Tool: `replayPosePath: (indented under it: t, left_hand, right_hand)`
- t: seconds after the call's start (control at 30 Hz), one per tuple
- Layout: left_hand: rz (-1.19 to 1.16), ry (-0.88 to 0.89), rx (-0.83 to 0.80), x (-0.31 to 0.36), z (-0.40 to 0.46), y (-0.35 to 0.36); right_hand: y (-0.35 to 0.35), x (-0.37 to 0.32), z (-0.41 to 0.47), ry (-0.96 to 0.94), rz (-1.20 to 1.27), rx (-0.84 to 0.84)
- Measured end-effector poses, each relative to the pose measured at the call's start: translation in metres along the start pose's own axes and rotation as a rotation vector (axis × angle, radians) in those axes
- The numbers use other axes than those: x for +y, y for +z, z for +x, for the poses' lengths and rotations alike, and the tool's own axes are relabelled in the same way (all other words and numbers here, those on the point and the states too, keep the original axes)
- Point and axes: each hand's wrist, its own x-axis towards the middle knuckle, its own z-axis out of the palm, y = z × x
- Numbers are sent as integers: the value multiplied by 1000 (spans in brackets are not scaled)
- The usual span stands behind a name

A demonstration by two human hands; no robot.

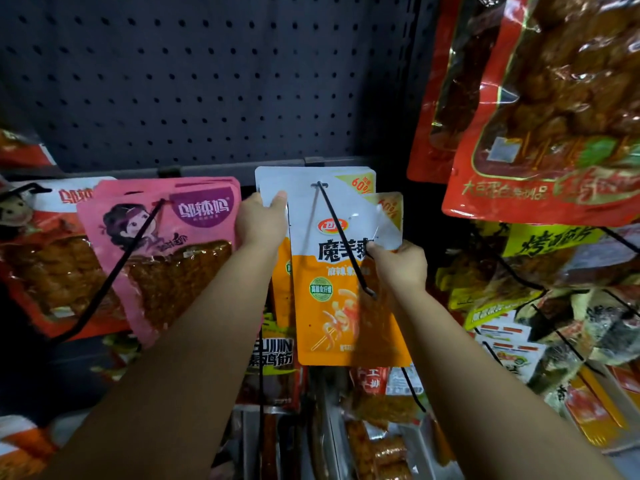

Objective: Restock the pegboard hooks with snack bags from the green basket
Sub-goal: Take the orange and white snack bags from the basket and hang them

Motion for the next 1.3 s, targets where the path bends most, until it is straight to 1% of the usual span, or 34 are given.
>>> replayPosePath:
  t: [0.13,0.3,0.4,0.47,0.5,0.6,0.67,0.73,0.8,0.9,1.0,1.1,1.2,1.3]
  left_hand:
    - [49,3,-33,-4,-10,1]
    - [80,-52,-112,-21,-52,-10]
    - [116,-107,-193,-36,-89,-24]
    - [75,-105,-240,-46,-113,-32]
    - [55,-77,-241,-49,-123,-36]
    - [51,48,-185,-49,-148,-46]
    - [-79,61,-242,-46,-160,-53]
    - [-219,9,-300,-41,-171,-60]
    - [-272,43,-326,-39,-179,-66]
    - [-245,177,-319,-40,-191,-72]
    - [-264,271,-299,-36,-200,-76]
    - [-355,321,-311,-23,-203,-80]
    - [-407,369,-311,-10,-202,-81]
    - [-452,347,-306,-3,-200,-82]
  right_hand:
    - [-18,10,-24,-63,81,-42]
    - [-50,17,-59,8,193,-183]
    - [-73,21,-79,37,233,-281]
    - [-85,26,-94,53,281,-348]
    - [-89,27,-101,72,331,-383]
    - [-98,33,-118,154,453,-470]
    - [-101,36,-125,160,453,-514]
    - [-106,38,-130,119,397,-551]
    - [-111,38,-133,73,370,-567]
    - [-120,29,-136,-47,366,-587]
    - [-126,17,-138,-161,361,-550]
    - [-129,1,-140,-233,414,-505]
    - [-131,-16,-140,-265,468,-459]
    - [-131,-28,-137,-277,474,-442]
